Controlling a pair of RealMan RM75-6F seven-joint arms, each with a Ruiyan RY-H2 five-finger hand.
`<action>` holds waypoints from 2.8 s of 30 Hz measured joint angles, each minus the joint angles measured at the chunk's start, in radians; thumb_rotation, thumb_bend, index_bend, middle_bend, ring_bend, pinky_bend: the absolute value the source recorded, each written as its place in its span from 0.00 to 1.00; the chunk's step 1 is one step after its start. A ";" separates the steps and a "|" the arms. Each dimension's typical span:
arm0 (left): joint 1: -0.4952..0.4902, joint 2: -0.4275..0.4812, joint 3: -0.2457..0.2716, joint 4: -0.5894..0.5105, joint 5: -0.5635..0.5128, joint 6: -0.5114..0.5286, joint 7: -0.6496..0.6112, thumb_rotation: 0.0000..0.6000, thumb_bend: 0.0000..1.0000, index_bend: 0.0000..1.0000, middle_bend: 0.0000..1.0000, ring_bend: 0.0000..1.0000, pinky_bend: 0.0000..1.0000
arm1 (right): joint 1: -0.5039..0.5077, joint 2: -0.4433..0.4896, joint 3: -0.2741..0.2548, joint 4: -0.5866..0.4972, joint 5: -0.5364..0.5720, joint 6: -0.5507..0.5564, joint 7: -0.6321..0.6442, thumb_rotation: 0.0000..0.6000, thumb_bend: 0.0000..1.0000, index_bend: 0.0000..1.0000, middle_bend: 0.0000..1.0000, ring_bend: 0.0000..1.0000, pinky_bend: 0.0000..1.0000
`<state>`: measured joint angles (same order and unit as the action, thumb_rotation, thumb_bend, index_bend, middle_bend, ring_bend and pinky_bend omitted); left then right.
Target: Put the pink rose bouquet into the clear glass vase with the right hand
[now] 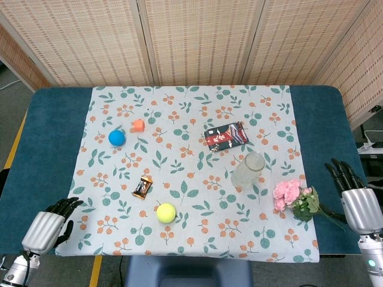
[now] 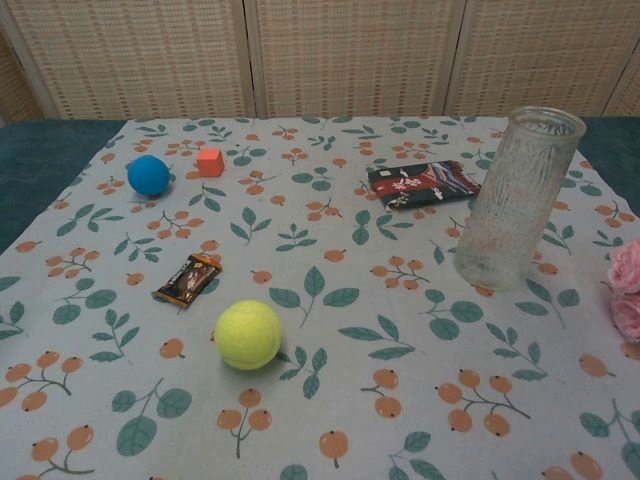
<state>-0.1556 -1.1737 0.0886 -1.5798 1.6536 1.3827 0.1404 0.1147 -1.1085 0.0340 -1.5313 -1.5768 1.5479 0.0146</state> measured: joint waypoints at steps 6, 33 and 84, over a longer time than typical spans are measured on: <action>0.001 0.002 -0.001 -0.001 -0.002 0.002 -0.003 1.00 0.64 0.18 0.17 0.19 0.43 | -0.004 -0.009 0.002 0.009 -0.010 0.008 0.016 1.00 0.07 0.07 0.00 0.00 0.26; -0.001 0.005 -0.001 -0.001 -0.007 -0.004 -0.026 1.00 0.64 0.18 0.19 0.19 0.43 | 0.069 -0.253 0.018 0.325 0.041 -0.142 -0.097 1.00 0.00 0.29 0.90 0.95 1.00; -0.001 0.020 0.009 -0.004 0.025 0.012 -0.073 1.00 0.64 0.19 0.21 0.21 0.43 | 0.026 -0.357 0.080 0.290 0.041 0.068 0.181 1.00 0.66 0.92 1.00 1.00 1.00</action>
<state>-0.1569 -1.1539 0.0974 -1.5834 1.6781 1.3944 0.0675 0.1408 -1.4652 0.1144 -1.2414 -1.5359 1.6162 0.1953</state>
